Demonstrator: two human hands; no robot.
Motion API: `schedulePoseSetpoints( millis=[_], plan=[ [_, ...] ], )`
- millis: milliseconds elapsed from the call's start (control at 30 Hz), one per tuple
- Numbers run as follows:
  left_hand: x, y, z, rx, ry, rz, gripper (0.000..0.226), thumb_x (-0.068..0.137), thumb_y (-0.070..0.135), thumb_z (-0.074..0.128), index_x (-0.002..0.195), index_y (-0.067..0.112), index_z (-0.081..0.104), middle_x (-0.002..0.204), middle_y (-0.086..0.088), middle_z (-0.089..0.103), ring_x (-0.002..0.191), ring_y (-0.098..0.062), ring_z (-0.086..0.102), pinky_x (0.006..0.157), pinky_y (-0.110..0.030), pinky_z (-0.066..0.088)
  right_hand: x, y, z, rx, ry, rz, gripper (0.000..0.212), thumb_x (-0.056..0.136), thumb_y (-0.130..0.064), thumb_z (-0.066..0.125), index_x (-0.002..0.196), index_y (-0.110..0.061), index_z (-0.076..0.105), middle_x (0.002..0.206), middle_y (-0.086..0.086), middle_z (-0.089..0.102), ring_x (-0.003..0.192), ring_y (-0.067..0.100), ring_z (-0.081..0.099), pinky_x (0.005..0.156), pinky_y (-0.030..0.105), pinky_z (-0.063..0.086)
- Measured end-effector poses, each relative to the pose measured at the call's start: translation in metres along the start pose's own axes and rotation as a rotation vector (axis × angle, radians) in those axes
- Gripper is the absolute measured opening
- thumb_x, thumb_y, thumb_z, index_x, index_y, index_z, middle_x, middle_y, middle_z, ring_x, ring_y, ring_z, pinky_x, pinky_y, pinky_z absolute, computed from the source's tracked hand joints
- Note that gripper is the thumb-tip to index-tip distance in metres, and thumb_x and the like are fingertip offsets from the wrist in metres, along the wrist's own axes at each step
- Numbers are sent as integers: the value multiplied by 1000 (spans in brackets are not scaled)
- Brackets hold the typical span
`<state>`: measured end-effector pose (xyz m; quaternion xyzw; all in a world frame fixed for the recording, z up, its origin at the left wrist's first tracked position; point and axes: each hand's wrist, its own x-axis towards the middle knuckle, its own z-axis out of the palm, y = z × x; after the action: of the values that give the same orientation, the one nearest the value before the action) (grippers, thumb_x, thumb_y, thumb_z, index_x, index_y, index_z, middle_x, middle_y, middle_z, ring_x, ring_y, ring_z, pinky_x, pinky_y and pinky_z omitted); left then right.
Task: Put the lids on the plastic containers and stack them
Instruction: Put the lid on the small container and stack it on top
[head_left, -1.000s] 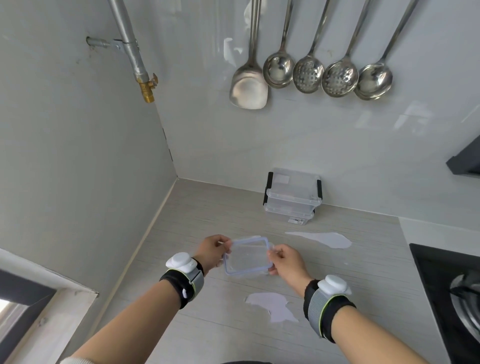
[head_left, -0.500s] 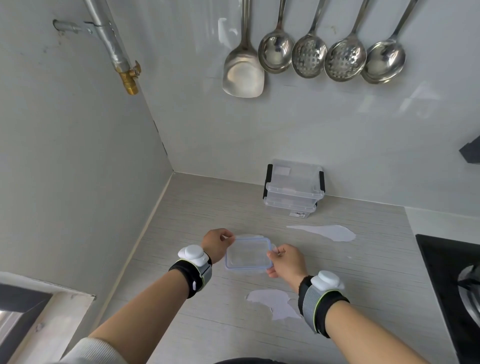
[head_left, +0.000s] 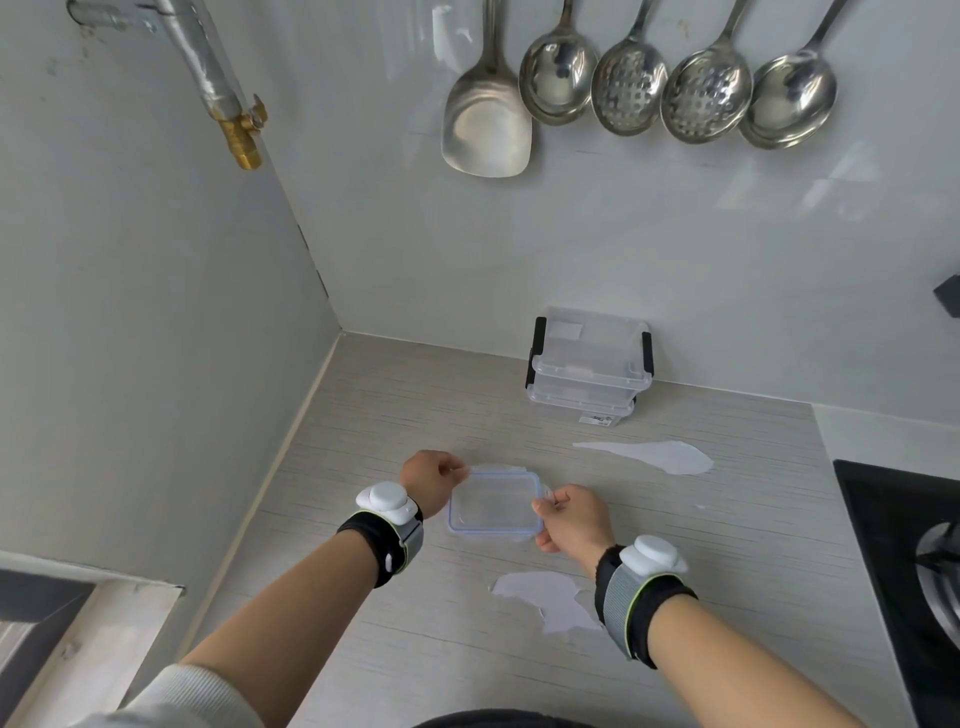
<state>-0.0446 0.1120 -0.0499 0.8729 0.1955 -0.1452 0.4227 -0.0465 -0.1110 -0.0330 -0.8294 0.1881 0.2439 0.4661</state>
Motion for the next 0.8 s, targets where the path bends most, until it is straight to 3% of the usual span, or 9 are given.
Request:
schedulePoseSetpoints(
  millis=[133,233,300,367,433,500,700,800],
  plan=[
    [-1,1,-2,-21,-3,-32,18,90,29,68,97,15,75,81,2,68,61,-10,59,61,-19,44,0,0,2,-33,25,-3,21,92,-16,66,93,5,64,65,16,69,42,18,60,42,28,56],
    [-5,3,-2,-36,28,-38,17,89,29,70,95,15,76,81,4,67,69,-11,59,67,-20,42,2,0,2,-48,36,9,21,90,-17,69,90,4,66,62,14,66,44,20,59,51,35,59],
    [-7,3,-1,-39,54,-43,16,87,28,72,93,14,76,84,3,68,76,-13,60,62,-16,40,5,1,2,-73,42,9,20,88,-19,72,86,1,67,62,12,67,46,21,60,55,38,60],
    [-10,5,-2,-22,79,-47,16,85,30,73,91,15,75,85,2,68,80,-15,62,59,-15,40,5,0,1,-116,68,-29,20,85,-23,75,86,-6,66,72,9,70,59,25,66,65,40,62],
    [-13,5,-4,36,113,-45,23,84,37,74,92,16,71,90,2,66,82,-18,62,63,-23,43,4,-1,0,-188,97,-77,27,82,-26,77,97,-8,64,90,9,71,84,28,68,78,37,57],
    [-17,5,-6,106,162,-35,28,85,42,70,96,17,66,95,0,61,83,-20,61,67,-27,45,4,-2,2,-244,114,-122,33,83,-25,76,106,-6,62,101,11,69,96,29,66,83,34,52],
    [-33,2,-5,157,163,-1,21,86,31,70,97,14,65,90,-2,65,78,-19,61,66,-27,46,-4,-2,9,-366,167,-236,27,88,-22,69,108,-5,62,108,11,61,101,29,60,83,32,48],
    [-37,6,-2,137,176,-18,21,83,26,73,99,15,66,89,-3,71,80,-21,65,67,-28,49,-6,-4,13,-381,148,-242,13,89,-21,68,91,-9,64,91,7,62,87,27,60,77,31,48]
  ],
)
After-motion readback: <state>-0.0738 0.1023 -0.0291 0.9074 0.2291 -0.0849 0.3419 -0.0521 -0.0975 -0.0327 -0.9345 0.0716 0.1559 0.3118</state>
